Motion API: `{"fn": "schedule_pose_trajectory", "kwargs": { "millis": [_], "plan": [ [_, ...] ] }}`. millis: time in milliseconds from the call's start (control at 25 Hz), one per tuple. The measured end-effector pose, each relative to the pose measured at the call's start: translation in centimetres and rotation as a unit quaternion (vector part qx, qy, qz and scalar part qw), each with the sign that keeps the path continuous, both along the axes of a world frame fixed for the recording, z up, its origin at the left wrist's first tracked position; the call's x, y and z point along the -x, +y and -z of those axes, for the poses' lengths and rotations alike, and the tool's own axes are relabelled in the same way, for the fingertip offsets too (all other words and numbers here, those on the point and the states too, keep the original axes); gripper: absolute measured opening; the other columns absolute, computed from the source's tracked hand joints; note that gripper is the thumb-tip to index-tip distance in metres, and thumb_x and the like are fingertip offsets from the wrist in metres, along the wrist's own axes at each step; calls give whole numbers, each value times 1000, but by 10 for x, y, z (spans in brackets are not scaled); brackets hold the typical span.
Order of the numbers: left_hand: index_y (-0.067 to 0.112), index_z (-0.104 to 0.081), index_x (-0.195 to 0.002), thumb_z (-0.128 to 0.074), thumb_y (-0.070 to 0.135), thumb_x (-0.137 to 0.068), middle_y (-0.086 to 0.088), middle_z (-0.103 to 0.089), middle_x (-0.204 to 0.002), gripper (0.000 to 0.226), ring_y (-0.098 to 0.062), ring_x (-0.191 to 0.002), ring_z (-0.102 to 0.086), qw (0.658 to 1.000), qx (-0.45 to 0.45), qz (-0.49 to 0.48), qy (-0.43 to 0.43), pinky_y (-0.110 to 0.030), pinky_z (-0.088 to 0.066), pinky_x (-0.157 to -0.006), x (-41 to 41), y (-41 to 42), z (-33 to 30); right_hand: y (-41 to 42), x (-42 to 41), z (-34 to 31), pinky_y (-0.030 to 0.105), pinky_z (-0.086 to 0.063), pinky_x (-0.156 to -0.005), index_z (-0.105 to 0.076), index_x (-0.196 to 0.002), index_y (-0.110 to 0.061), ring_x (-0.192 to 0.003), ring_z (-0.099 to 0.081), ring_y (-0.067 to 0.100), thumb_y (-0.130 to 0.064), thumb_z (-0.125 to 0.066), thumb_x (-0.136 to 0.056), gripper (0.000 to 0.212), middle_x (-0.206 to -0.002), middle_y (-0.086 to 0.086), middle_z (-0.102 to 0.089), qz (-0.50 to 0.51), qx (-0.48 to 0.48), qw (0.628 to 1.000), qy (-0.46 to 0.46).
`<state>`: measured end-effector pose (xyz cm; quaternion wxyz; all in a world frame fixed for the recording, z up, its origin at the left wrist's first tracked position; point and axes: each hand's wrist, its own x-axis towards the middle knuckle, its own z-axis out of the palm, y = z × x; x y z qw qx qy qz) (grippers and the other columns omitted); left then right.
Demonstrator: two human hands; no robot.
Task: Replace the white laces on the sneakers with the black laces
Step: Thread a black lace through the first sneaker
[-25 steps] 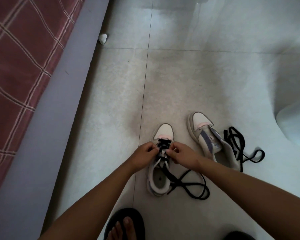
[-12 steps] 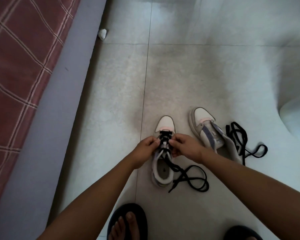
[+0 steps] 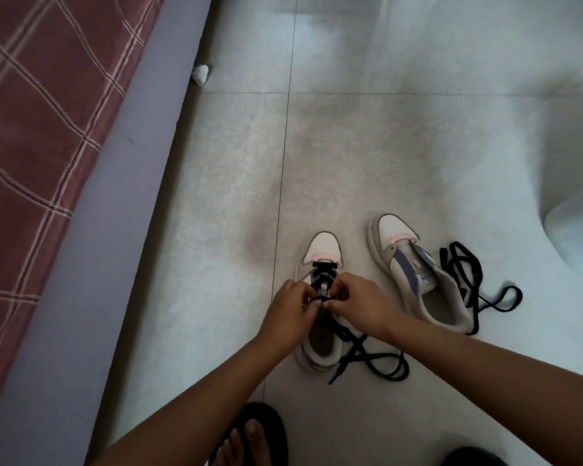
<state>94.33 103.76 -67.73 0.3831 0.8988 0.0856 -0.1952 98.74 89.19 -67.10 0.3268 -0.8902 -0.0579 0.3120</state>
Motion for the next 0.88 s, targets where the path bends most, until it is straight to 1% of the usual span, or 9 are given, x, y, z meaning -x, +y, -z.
{"fn": "schedule_pose_trajectory", "kwargs": {
  "millis": [80, 160, 280, 400, 440, 560, 720, 800, 880],
  "plan": [
    [13, -59, -103, -58, 24, -92, 2, -48, -97, 16, -9, -82, -49, 999, -8, 1, 32, -17, -36, -66, -12, 2, -5, 2, 0, -4, 20, -35, -59, -58, -89, -17, -76, -52, 11, -23, -68, -83, 14, -82, -5, -55, 22, 3, 1000, 3],
    [12, -61, -95, -58, 23, -91, 0, -53, -91, 12, -11, -79, -50, 997, -26, 42, 62, -21, -35, -64, -26, 5, -11, 3, 0, -6, 19, -34, -55, -59, -82, -18, -72, -52, 11, -24, -67, -84, 11, -78, -5, -56, 3, 19, 1000, -9],
    [10, -58, -83, -52, 15, -93, -10, -55, -85, 12, -16, -71, -50, 982, -86, 144, 91, -23, -33, -55, -37, 1, -14, 6, -6, -7, 17, -32, -49, -52, -64, -17, -66, -50, 13, -25, -62, -89, 28, -69, 0, -54, -37, 46, 998, 16],
    [2, -57, -102, -45, 9, -95, -19, -57, -99, 16, -27, -85, -57, 971, -93, 195, 99, -24, -36, -64, -39, -3, -13, 7, -12, -6, 22, -28, -47, -44, -63, -17, -68, -47, 16, -21, -52, -95, 33, -77, 7, -54, -90, 68, 993, 41],
    [1, -54, -107, -43, 10, -96, -17, -55, -103, 18, -28, -89, -55, 975, -81, 191, 84, -23, -34, -66, -37, -1, -13, 5, -12, -6, 22, -27, -47, -43, -65, -17, -67, -46, 14, -20, -49, -96, 32, -78, 7, -53, -91, 60, 993, 39],
    [4, -46, -107, -40, 17, -100, -7, -42, -105, 16, -15, -82, -41, 988, -42, 146, 24, -19, -24, -62, -21, 8, -12, -8, -5, -2, 18, -33, -53, -48, -74, -13, -66, -45, 10, -19, -49, -97, 23, -80, 5, -52, -25, 3, 999, 27],
    [10, -46, -99, -42, 22, -99, -8, -44, -107, 13, -13, -80, -42, 996, -35, 85, -7, -19, -30, -67, 7, 5, -1, -14, 7, 1, 8, -33, -57, -48, -82, -14, -67, -42, 3, -20, -50, -96, 15, -85, 1, -51, 4, -32, 999, 4],
    [11, -48, -100, -43, 29, -99, -5, -45, -106, 19, -15, -82, -48, 997, -50, 61, -5, -23, -36, -69, 5, 2, -2, -10, 1, -3, 12, -33, -57, -49, -88, -15, -70, -46, 8, -25, -51, -95, 13, -84, 0, -53, -23, -36, 999, 2],
    [11, -50, -108, -42, 34, -99, -5, -48, -109, 26, -19, -87, -53, 990, -104, 95, 20, -27, -38, -68, -5, -2, -4, -4, -9, -5, 23, -33, -62, -53, -94, -12, -79, -50, 16, -25, -51, -96, 13, -91, 5, -56, -94, 16, 995, 4]
  ]
}}
